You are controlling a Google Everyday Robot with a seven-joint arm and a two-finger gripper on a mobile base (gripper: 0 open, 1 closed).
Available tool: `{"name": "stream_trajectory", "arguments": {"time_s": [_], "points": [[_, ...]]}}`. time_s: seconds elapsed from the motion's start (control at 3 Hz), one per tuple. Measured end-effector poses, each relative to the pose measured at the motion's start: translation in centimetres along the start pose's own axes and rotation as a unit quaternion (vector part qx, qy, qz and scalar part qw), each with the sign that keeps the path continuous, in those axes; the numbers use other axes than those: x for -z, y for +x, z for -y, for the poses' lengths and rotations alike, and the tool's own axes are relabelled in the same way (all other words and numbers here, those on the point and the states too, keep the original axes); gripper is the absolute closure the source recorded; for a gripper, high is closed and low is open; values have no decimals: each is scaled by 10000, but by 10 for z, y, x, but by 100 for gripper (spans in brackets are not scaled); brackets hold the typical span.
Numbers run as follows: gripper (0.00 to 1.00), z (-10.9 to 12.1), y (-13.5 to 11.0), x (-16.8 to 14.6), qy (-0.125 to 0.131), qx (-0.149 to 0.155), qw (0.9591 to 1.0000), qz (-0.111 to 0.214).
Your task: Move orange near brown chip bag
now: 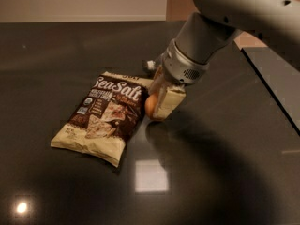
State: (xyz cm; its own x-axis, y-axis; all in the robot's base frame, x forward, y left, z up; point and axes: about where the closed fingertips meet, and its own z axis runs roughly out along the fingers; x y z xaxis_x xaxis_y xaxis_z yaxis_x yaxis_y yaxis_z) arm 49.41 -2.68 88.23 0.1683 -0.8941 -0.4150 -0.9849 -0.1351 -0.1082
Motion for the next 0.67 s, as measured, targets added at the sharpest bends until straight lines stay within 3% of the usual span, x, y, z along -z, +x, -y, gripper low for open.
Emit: {"name": "stream_trajectory", "arguments": {"time_s": [0.33,0.67], "points": [[84,13,-2,-13,-44,-26,9999,-96],[61,22,0,-22,-89,-72,9998,-137]]}}
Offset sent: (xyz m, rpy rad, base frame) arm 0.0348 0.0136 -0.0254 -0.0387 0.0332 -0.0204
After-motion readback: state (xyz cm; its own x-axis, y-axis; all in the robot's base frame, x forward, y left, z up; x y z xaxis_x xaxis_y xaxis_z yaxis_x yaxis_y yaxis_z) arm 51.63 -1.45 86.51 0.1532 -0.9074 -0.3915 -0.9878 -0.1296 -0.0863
